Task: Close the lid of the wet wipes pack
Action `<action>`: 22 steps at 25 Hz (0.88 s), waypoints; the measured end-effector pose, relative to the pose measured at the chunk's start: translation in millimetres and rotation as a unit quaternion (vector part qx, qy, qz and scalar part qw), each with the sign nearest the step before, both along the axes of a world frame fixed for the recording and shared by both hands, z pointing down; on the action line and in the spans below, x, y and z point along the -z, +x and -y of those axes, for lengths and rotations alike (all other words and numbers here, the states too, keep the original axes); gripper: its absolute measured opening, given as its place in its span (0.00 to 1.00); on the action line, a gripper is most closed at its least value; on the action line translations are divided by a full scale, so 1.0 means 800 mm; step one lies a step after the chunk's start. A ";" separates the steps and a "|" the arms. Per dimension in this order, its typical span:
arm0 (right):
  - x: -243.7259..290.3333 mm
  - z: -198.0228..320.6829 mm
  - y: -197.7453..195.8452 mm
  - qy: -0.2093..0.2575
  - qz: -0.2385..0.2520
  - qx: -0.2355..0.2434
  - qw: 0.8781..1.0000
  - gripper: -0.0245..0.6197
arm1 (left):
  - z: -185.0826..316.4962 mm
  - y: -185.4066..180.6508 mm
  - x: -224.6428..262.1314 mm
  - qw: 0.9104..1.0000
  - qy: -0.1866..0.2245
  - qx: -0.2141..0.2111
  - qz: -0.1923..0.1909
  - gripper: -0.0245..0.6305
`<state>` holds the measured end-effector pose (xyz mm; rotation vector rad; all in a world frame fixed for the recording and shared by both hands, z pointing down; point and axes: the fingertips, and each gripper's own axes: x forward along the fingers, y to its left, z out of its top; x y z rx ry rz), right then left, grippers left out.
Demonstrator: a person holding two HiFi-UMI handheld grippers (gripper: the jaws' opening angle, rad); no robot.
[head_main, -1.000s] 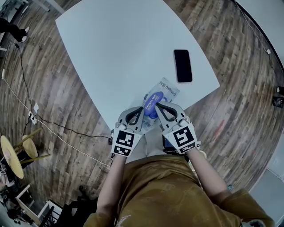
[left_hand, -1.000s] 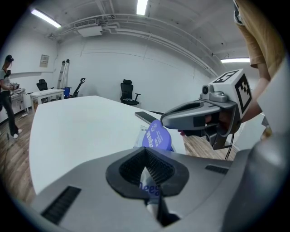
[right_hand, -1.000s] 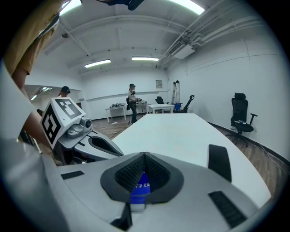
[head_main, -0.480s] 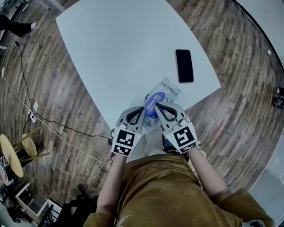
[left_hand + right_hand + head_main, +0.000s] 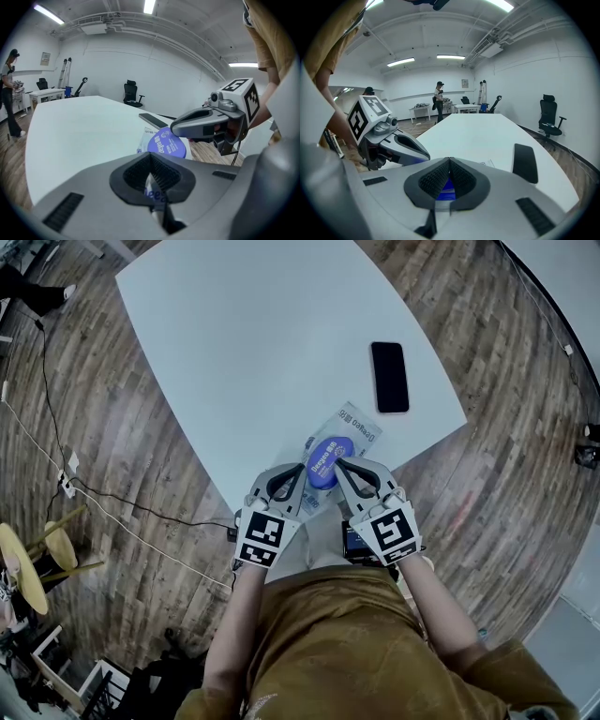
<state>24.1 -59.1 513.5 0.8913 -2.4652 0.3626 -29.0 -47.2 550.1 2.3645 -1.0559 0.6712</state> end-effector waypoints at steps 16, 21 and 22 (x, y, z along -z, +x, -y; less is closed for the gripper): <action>-0.027 -0.008 0.013 -0.020 -0.015 -0.001 1.000 0.05 | 0.001 0.003 -0.007 1.000 -0.009 0.001 -0.001 0.05; -0.033 -0.010 0.014 -0.027 -0.019 -0.002 0.999 0.05 | 0.004 0.002 -0.009 1.000 -0.010 0.001 -0.002 0.05; -0.034 -0.010 0.015 -0.029 -0.020 -0.003 0.999 0.05 | 0.004 0.002 -0.009 1.000 -0.010 0.001 -0.002 0.05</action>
